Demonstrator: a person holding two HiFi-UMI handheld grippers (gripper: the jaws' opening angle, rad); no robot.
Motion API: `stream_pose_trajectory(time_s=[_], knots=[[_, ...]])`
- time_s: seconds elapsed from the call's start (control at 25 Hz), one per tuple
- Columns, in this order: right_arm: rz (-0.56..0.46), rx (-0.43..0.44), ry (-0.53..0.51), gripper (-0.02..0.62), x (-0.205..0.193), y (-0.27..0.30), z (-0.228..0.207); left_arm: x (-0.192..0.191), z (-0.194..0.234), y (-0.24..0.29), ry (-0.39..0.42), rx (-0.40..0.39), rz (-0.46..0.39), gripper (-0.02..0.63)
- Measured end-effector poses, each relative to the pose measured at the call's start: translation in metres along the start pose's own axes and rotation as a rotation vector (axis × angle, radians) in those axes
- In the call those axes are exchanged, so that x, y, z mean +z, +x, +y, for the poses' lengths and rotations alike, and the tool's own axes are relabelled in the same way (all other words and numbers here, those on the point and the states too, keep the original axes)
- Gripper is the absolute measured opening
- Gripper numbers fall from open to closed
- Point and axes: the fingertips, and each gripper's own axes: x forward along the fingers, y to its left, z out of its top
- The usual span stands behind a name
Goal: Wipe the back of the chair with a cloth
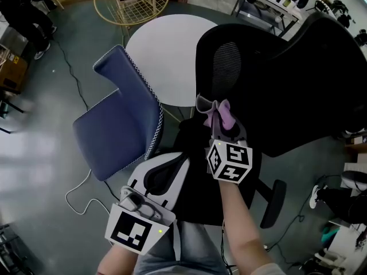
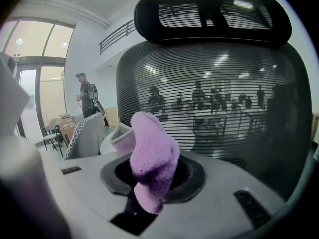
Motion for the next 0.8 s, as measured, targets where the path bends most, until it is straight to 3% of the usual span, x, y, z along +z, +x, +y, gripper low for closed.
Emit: stream_pose_trajectory(time_s=[0.8], knots=[[-0.006, -0.072, -0.017, 0.107, -0.017, -0.038, -0.095, -0.014, -0.067, 0.044, -0.002, -0.054, -0.006, 0.012]])
